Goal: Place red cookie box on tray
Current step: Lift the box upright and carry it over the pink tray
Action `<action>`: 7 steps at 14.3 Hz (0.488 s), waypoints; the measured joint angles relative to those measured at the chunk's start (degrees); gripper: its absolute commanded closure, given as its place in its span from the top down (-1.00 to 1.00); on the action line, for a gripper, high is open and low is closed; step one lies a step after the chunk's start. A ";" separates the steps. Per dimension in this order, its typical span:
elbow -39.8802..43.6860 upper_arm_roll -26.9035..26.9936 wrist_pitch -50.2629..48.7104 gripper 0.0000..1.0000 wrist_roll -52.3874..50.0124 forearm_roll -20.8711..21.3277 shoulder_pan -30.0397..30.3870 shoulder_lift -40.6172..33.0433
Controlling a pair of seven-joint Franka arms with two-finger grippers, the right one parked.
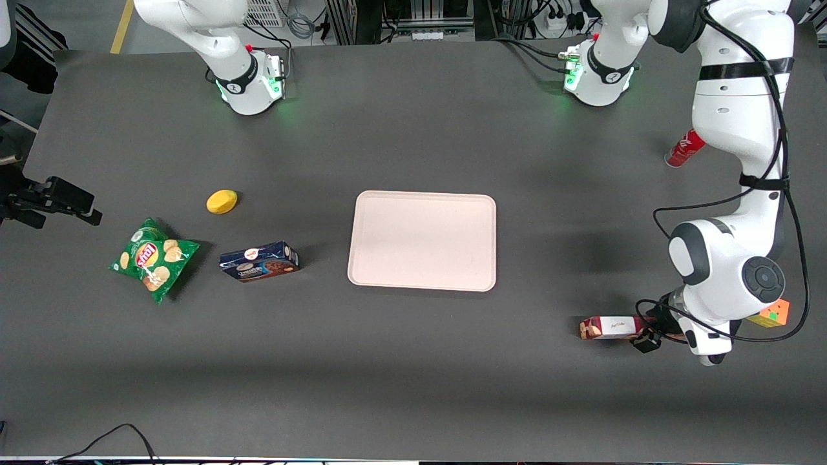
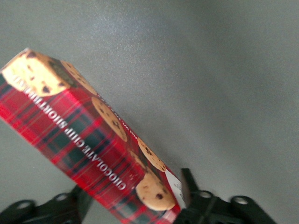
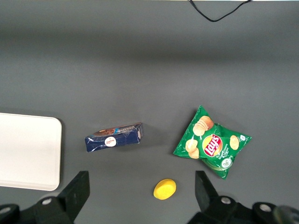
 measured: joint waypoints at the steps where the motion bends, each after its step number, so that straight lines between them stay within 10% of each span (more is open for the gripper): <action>1: -0.02 0.00 0.00 -0.88 0.45 0.01 0.00 0.04; 7: 0.07 0.12 -0.50 -1.00 6.78 0.04 0.01 -0.01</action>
